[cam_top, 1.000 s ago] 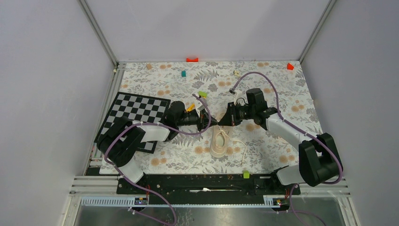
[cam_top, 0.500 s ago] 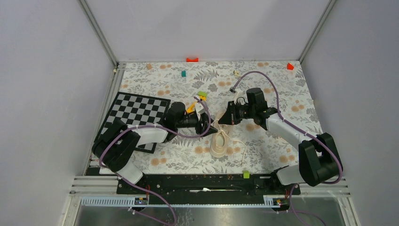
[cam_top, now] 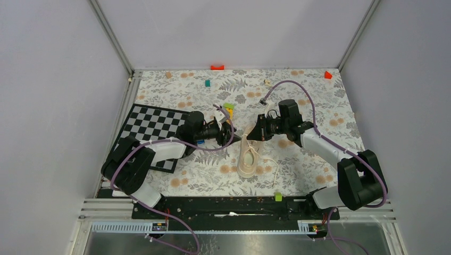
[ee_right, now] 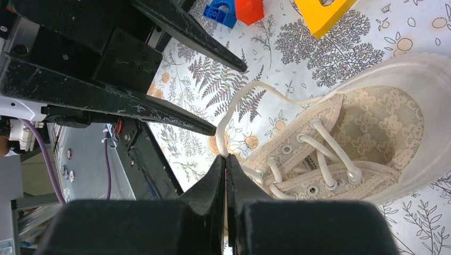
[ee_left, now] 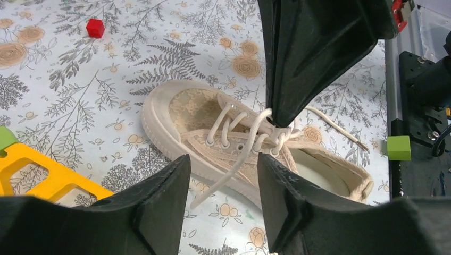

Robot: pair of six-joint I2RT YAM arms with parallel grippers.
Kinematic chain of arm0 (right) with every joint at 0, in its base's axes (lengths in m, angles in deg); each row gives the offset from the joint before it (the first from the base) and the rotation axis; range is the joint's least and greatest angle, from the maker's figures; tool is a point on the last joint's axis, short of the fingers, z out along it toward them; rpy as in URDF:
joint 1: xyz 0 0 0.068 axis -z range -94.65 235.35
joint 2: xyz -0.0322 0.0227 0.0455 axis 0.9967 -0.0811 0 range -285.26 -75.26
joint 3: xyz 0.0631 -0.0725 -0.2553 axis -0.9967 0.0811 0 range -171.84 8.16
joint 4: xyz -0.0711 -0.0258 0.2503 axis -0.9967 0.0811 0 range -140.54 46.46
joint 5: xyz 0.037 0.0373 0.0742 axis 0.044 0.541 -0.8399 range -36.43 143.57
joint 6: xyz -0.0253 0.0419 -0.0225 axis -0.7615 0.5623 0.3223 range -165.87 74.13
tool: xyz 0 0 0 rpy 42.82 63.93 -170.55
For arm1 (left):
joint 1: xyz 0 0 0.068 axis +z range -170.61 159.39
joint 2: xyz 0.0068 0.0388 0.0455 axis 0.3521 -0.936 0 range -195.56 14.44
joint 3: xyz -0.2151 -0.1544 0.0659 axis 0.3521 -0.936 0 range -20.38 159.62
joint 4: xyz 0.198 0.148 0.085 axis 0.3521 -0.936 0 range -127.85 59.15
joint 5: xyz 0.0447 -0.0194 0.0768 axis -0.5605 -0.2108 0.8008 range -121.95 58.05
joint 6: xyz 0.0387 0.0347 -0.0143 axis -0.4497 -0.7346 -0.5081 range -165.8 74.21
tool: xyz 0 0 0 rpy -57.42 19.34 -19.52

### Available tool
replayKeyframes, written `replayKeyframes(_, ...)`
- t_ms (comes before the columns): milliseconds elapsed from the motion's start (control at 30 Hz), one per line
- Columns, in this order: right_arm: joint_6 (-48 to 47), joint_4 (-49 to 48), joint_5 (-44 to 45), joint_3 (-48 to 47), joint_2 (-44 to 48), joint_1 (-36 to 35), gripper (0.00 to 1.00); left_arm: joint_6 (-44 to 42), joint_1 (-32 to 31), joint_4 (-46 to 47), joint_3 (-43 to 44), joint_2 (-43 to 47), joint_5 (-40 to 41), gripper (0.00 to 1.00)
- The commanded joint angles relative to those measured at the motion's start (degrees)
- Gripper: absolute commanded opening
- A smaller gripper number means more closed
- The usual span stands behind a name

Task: Tie the shoes
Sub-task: Wrap the shoelace around the shoelace.

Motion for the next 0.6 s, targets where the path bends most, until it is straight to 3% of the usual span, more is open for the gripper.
replayKeyframes(0,0.1,-2.1,-0.7,0.1,1.1,0.2,0.00,-1.2,0.2,2.1,2.6,1.0,0.6,0.55)
replayKeyframes(133,0.1,-2.1,-0.8,0.2,1.2,0.2,0.00,-1.1,-0.1,2.8,2.5,0.0,0.4,0.60)
replayKeyframes(267,0.1,-1.8,-0.8,0.0,1.2,0.2,0.00,-1.1,-0.5,1.8,3.6,-1.7,-1.8,0.57)
replayKeyframes(367,0.1,-1.9,-0.7,0.0,1.2,0.2,0.00,-0.2,-0.5,1.6,3.9,-2.8,-4.0,0.42)
replayKeyframes(567,0.1,-1.9,-0.7,-0.1,1.1,0.2,0.00,0.6,-1.3,1.6,3.4,-3.3,-5.5,0.00)
